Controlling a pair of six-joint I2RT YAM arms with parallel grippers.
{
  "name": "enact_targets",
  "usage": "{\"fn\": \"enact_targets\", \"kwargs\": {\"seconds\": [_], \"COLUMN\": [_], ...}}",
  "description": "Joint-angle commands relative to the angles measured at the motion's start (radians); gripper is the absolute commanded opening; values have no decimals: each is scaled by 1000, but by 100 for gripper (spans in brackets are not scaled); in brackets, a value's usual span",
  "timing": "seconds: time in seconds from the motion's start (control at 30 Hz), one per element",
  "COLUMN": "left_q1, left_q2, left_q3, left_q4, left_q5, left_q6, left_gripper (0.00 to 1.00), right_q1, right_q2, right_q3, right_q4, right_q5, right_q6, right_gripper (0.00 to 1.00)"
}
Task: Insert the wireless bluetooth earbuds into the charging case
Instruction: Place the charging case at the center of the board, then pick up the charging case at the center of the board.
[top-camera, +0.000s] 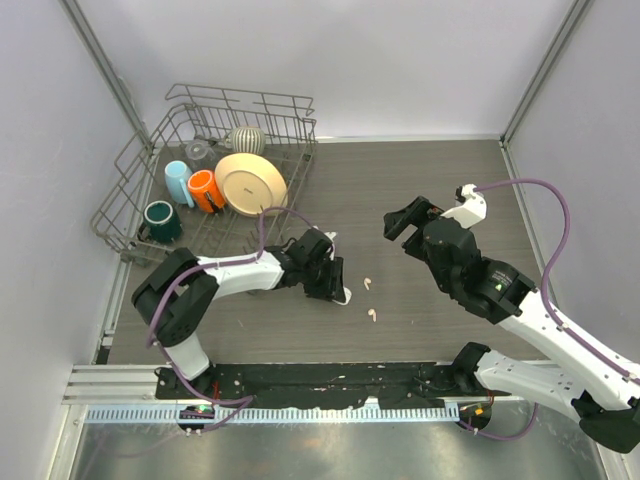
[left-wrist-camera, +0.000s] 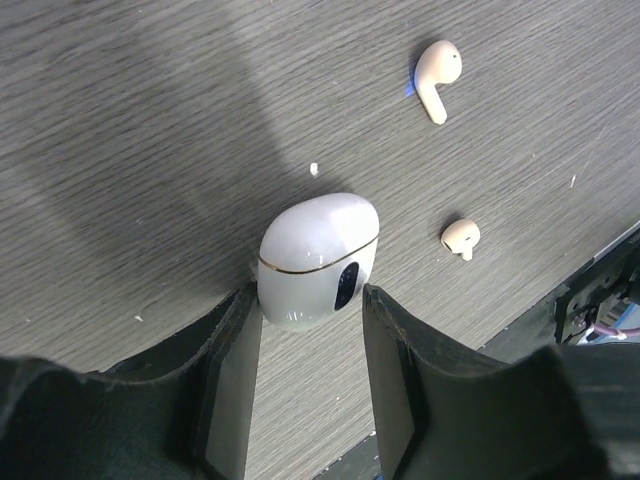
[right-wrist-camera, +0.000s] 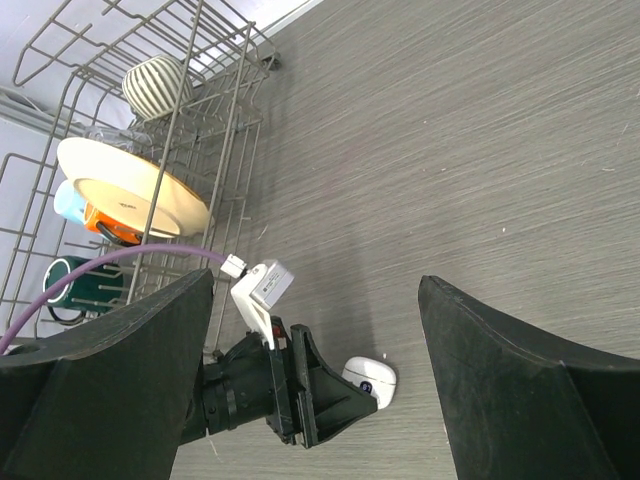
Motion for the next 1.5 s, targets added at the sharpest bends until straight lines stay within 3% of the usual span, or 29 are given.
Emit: {"fn": "enact_targets", "kwargs": {"seconds": [0.0, 0.2, 0.47, 0.67, 0.77, 0.83, 0.9, 1.03, 1.23, 1.33, 1.37, 1.4, 1.47], "left_q1": [-5, -5, -11, -14, -14, -14, -14, -14, -14, -11, -11, -11, -11], "left_q2": [-47, -77, -163, -277, -337, -385, -409, -452, -619, -764, -798, -877, -959], "left_q3": [40, 64, 127, 179, 179, 169, 170, 191, 81, -48, -75, -124, -161], "left_q4": [-18, -68, -160, -181, -158, -139, -141, -193, -109, 23, 60, 68, 47], "left_q5": [-24, -58, -115, -113, -92, -92, -90, -151, -271, -308, -317, -343, -398], "left_q6": [25, 35, 68, 91, 85, 80, 94, 83, 68, 89, 107, 109, 86], "left_gripper": [48, 55, 55, 55, 56, 56, 56, 57, 62, 67, 88, 100, 100], "right_q1": [-4, -13, -111, -367, -540, -724, -838, -958, -1061, -1065, -1065, -1065, -1065], "right_q2": [-13, -8, 49, 52, 61, 70, 75, 87, 115, 104, 104, 104, 116], "right_q3": [-2, 16, 59, 56, 38, 17, -22, -34, -80, -108, -118, -125, -147], "right_q4": [14, -21, -142, -279, -302, -301, -302, -369, -445, -457, -457, -457, -459], "right_q5": [8, 22, -30, -121, -268, -480, -553, -526, -495, -475, -475, -481, -503], "right_q6": [-1, -9, 8, 28, 4, -52, -88, -171, -80, 37, 77, 100, 150], "right_gripper": [89, 89, 91, 99, 100, 100, 100, 100, 100, 100, 99, 99, 97]}}
